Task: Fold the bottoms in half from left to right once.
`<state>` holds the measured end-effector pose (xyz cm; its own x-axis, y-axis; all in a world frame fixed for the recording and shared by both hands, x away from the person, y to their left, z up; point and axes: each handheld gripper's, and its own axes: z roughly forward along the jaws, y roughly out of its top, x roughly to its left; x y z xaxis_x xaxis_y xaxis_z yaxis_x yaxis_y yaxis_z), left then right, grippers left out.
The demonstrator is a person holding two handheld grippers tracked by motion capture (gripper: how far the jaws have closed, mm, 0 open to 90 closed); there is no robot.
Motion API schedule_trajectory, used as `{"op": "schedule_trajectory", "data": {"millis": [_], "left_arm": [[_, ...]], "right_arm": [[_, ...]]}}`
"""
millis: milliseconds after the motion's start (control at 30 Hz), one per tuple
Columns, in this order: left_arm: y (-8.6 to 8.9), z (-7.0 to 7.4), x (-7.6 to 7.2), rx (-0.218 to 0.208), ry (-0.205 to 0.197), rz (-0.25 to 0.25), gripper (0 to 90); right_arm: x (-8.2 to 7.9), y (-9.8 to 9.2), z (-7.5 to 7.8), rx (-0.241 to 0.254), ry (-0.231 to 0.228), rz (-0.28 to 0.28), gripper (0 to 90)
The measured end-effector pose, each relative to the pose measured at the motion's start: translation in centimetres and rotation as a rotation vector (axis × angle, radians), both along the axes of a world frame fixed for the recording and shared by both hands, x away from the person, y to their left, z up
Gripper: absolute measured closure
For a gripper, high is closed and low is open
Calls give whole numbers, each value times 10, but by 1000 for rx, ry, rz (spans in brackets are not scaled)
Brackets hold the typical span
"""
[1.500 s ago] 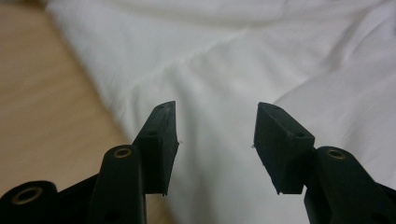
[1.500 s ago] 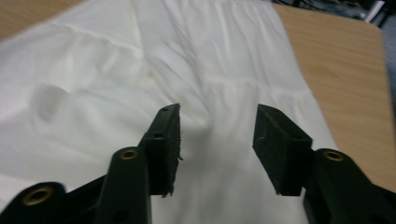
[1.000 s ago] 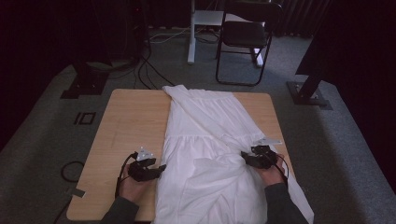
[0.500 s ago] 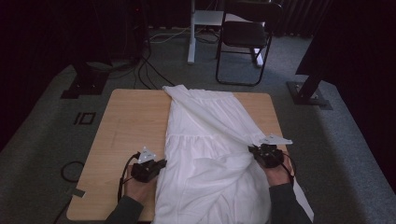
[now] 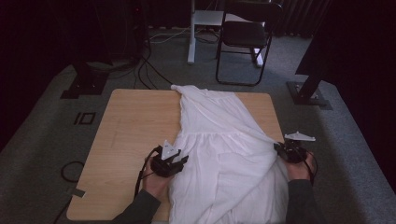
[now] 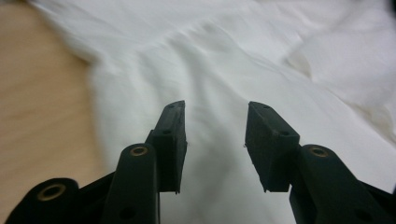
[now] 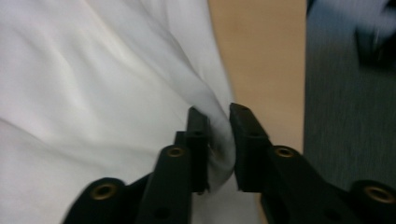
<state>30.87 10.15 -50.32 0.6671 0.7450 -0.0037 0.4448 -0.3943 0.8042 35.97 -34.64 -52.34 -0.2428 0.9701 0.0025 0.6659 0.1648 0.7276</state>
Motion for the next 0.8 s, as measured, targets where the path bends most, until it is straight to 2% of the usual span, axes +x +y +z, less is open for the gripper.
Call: {"op": "schedule_trajectory", "data": {"millis": [67, 133, 233, 267, 333, 500, 533, 567, 600, 633, 667, 733, 767, 800], "left_arm": [[-11, -14, 0, 53, 38, -37, 583], [-19, -28, 1, 114, 71, -51, 599], [-23, -46, 4, 187, 93, -39, 629], [-21, -47, 5, 165, 94, -38, 636], [-19, -47, 6, 162, 97, -31, 657], [-2, -45, 27, 233, 54, 65, 723], [-2, -45, 27, 233, 54, 65, 729], [12, -44, 41, 267, 37, 135, 734], [12, -44, 41, 267, 37, 135, 734], [21, -43, 50, 277, 39, 165, 734], [25, -42, 54, 287, 39, 178, 734], [29, -42, 59, 297, 35, 194, 734], [41, -40, 75, 315, 42, 238, 734], [45, -40, 82, 325, 42, 255, 736]], "right_arm": [[1, -4, -15, 23, 41, -15, 696], [-2, -8, -29, 39, 70, -14, 691], [-5, -8, -31, 46, 69, -8, 717], [-4, -7, -31, 45, 74, -7, 724], [-3, -5, -31, 40, 78, -7, 733], [2, 16, -28, 37, 108, 40, 729], [2, 16, -28, 37, 108, 40, 729], [5, 33, -27, 35, 106, 78, 717], [5, 33, -27, 35, 106, 78, 717], [5, 35, -27, 37, 107, 82, 714], [10, 47, -27, 38, 106, 103, 710], [10, 47, -27, 38, 106, 103, 710], [12, 51, -27, 34, 104, 109, 701], [19, 63, -27, 28, 95, 129, 681]]}}
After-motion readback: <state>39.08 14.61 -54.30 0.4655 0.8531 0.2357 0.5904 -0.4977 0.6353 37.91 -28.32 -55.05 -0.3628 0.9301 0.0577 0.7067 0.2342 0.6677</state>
